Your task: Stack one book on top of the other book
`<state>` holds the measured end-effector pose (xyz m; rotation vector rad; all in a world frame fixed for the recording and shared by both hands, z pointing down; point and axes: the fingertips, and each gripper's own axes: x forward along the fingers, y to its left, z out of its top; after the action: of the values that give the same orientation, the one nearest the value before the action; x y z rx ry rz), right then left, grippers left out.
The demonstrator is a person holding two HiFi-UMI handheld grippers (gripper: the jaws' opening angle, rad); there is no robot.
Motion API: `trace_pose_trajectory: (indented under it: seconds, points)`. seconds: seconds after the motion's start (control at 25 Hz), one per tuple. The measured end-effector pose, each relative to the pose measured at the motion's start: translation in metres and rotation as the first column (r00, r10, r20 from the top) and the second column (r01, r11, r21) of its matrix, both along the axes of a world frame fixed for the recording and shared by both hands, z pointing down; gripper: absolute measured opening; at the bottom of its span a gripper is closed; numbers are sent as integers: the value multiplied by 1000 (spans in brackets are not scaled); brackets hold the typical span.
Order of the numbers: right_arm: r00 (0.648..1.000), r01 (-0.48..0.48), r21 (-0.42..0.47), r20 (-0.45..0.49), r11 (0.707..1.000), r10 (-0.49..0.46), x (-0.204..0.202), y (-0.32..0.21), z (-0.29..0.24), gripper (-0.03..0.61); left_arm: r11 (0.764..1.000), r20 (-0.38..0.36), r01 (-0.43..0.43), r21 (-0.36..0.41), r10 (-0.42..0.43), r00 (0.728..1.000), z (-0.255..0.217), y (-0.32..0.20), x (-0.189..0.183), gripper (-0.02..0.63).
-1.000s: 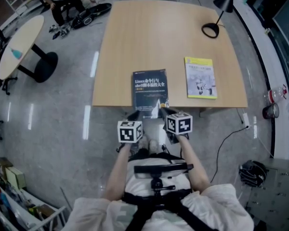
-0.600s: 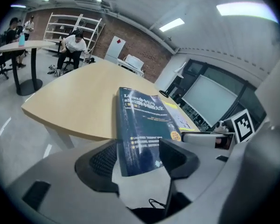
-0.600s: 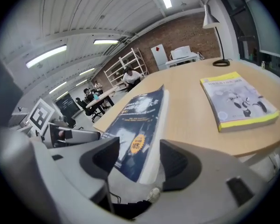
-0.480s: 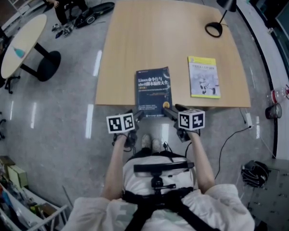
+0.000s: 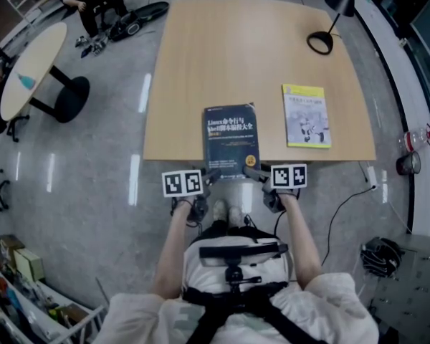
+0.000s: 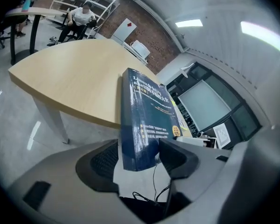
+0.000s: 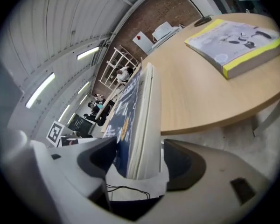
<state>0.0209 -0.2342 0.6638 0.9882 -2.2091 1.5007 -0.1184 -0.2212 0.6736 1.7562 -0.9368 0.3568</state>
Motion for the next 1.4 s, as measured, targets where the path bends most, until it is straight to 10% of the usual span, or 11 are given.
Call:
trace_pose_trajectory:
  seconds: [0.6,1.4]
  points:
    - [985,103,-113,153,988,-85,-15,-4,12,344,993,-286,-90,-77,64,956,10,0,20,261]
    - [988,151,29,3,988,-152,-32,-7,-14,255,998,-195,-54,30,59,979,-2,-3,22,261]
